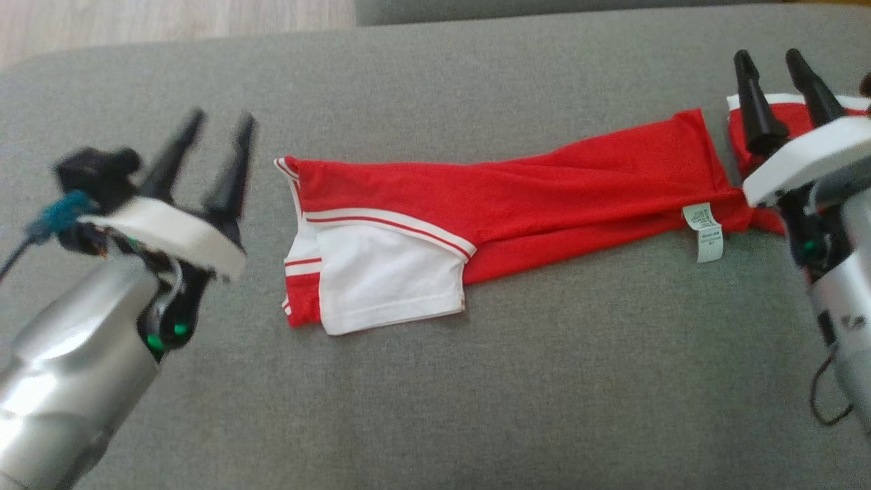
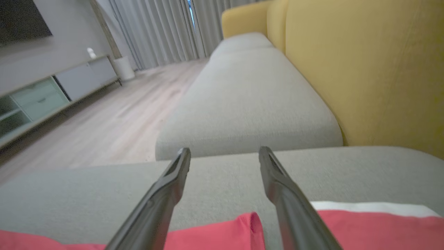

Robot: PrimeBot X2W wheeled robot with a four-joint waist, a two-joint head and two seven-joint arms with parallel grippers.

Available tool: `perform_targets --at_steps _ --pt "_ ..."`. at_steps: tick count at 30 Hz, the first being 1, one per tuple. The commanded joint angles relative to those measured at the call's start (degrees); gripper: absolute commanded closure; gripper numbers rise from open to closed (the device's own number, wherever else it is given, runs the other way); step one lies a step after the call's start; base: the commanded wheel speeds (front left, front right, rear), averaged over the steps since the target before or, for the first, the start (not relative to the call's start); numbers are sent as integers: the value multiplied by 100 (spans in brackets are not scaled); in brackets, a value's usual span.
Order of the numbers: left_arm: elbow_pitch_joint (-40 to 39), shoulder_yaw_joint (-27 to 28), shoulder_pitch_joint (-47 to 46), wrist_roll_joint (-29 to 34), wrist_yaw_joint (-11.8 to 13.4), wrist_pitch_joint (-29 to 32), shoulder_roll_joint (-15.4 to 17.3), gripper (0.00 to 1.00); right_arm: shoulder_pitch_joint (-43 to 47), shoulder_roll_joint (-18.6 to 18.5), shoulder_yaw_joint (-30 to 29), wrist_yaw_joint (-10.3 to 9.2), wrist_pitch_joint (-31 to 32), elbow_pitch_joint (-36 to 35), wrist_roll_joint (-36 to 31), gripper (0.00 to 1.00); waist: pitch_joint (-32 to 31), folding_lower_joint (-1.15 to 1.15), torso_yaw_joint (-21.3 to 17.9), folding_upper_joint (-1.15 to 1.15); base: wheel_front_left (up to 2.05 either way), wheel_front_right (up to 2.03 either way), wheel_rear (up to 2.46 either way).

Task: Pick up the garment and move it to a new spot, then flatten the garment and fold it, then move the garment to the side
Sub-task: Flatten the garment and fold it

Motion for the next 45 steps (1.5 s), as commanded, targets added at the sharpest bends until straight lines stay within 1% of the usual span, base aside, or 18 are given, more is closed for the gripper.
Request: perform_targets --at_steps 1,3,5,7,10,12,15,17,21,24,27,31,39,43,45 --pt "-148 373 -136 76 41 -66 163 0 127 31 25 -5 -83 -181 -46 0 -65 0 12 0 0 0 0" --pt "-493 1272 269 461 238 -69 2 0 326 192 -85 -5 -403 -370 -205 0 -135 0 9 0 0 0 0" --pt "-853 1990 788 1048 412 -70 -185 0 574 378 -145 -5 -624 -534 -424 0 -206 0 -2 0 0 0 0" --pt "-1190 2626 1347 1558 495 -70 -458 0 856 585 -241 -5 -765 -657 -670 0 -271 0 -11 0 0 0 0" --pt "-1541 3446 2152 2109 507 -71 -1000 0 1309 927 -444 -5 -880 -772 -1045 0 -337 0 -22 0 0 0 0" --pt "-1656 3763 2574 2459 382 -71 -1345 0 1572 1170 -666 -5 -916 -807 -1179 0 -348 0 -27 0 0 0 0" --pt "-1643 4158 2955 2886 206 -71 -1760 0 1800 1365 -874 -5 -939 -846 -1490 0 -329 0 -13 0 0 0 0" --pt "-1566 4307 3059 3146 45 -71 -1922 0 1845 1442 -1014 -5 -930 -875 -1644 0 -297 0 8 0 0 0 0" --pt "-1372 4470 3043 3484 -299 -72 -2131 0 1734 1560 -1506 -5 -763 -839 -1925 0 -175 0 80 0 0 0 0" --pt "-1215 4552 2980 3621 -479 -72 -2257 0 1583 1677 -1942 -5 -570 -700 -2061 0 -64 0 144 0 0 0 0" --pt "-1077 4588 2906 3709 -611 -72 -2377 0 1366 1795 -2451 -5 -312 -404 -2086 0 69 0 215 0 0 0 0" --pt "-1030 4527 2755 3803 -715 -72 -2530 0 1023 1866 -2992 -5 -166 -8 -2244 0 266 0 367 0 0 0 0" --pt "-888 4455 2607 3812 -783 -72 -2644 0 659 1894 -3944 -5 26 918 -3101 0 449 0 545 0 0 0 0" --pt "-858 4450 2608 3801 -789 -72 -2657 0 563 1900 -4285 -5 -56 1213 -3399 0 469 0 550 0 0 0 0" --pt "-857 4433 2607 3793 -789 -72 -2657 0 538 1901 -4323 -5 -93 1290 -3440 0 472 0 547 0 0 0 0"
